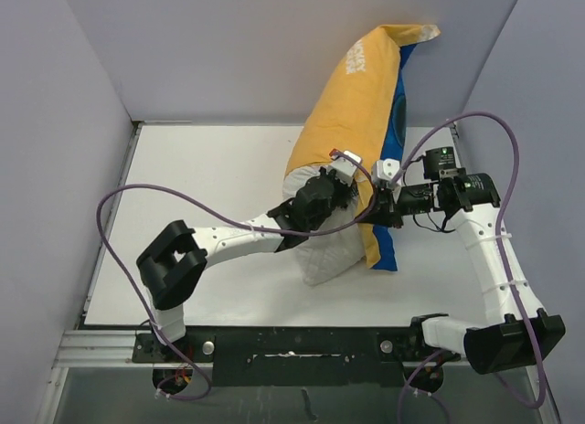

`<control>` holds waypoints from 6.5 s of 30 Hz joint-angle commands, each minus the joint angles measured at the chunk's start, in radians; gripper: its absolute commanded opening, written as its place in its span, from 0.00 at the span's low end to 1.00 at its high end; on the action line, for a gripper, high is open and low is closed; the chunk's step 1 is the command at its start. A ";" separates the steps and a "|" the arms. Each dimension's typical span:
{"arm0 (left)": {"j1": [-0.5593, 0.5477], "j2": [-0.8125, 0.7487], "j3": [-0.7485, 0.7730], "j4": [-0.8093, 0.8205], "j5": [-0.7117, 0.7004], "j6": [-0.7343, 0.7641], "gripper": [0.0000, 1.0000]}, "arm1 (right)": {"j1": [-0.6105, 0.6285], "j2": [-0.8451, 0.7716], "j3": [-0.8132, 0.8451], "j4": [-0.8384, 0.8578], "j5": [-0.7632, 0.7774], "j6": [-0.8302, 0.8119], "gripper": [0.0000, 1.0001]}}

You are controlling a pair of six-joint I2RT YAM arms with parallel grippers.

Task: Put the pillow into the pillowcase
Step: Stuff the pillow into the pillowcase.

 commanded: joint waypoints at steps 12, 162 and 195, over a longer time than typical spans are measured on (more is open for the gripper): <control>-0.026 0.050 -0.028 0.780 -0.164 0.000 0.00 | -0.168 0.029 -0.055 -0.318 -0.202 -0.058 0.00; 0.074 -0.288 0.133 -0.683 -0.027 0.039 0.44 | -0.090 0.189 -0.271 1.232 0.174 1.169 0.65; 0.029 -0.006 0.481 -0.734 0.166 0.051 0.00 | -0.001 0.448 -0.260 1.123 0.415 1.214 0.04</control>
